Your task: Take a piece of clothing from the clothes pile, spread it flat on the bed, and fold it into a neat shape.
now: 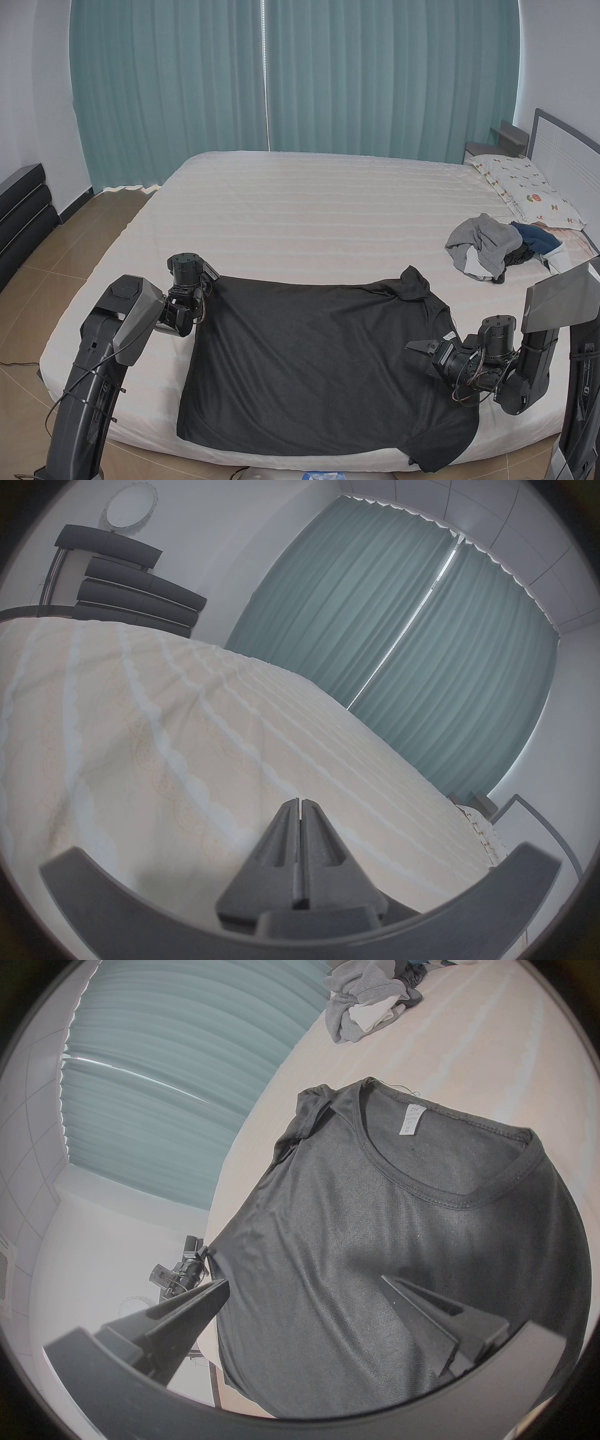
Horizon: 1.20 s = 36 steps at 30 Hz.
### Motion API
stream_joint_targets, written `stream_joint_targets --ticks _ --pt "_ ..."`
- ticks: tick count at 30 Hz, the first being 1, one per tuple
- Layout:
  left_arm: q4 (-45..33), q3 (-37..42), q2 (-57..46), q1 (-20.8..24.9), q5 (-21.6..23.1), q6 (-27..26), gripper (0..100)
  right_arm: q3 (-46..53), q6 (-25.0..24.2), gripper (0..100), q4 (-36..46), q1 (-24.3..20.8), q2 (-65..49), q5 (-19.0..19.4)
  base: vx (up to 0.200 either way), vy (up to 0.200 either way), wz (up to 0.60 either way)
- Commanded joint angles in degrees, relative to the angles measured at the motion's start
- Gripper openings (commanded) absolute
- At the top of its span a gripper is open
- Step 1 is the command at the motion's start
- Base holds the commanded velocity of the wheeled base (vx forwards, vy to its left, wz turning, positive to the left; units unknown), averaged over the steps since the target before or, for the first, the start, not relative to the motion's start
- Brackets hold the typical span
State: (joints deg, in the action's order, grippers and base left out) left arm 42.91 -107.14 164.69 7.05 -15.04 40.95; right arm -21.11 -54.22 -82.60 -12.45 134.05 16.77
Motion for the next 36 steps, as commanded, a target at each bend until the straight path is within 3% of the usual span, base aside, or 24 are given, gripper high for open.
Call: stream_joint_targets --ticks 1,9,12,15,19,24,27,36 --pt "-0.37 0.09 -0.25 0.07 0.01 0.1 100 -0.07 0.0 100 -0.01 -0.03 -0.01 0.01 0.0 0.0 0.0" --pt "1.39 4.66 -1.39 0.34 -2.97 0.54 100 -0.86 0.08 100 -0.1 -0.65 -0.72 -1.48 0.0 0.0 0.0" --pt "4.46 10.64 -5.09 -0.01 -2.97 2.03 100 -3.06 0.26 100 1.13 -1.35 -1.86 -3.5 0.0 0.0 0.0" --pt "10.09 20.22 -11.24 -0.45 -2.27 6.51 100 -8.68 0.26 100 6.23 -3.81 -2.39 -8.34 0.0 0.0 0.0" --pt "13.78 32.52 -18.27 -1.51 5.9 9.5 100 -20.99 0.79 100 20.29 -5.4 -4.23 -16.51 0.0 0.0 0.0" --pt "13.87 37.89 -20.64 -2.12 15.31 12.84 100 -33.91 2.9 100 35.23 -5.22 -6.17 -18.09 0.0 0.0 0.0" --pt "13.87 39.12 -20.55 -2.3 17.15 12.84 100 -39.79 7.38 100 40.59 -5.13 -5.55 -18.27 0.0 0.0 0.0" --pt "14.04 40.08 -19.85 -1.42 18.3 12.31 100 -51.48 9.58 100 48.77 -2.49 2.62 -18.27 0.0 0.0 0.0"
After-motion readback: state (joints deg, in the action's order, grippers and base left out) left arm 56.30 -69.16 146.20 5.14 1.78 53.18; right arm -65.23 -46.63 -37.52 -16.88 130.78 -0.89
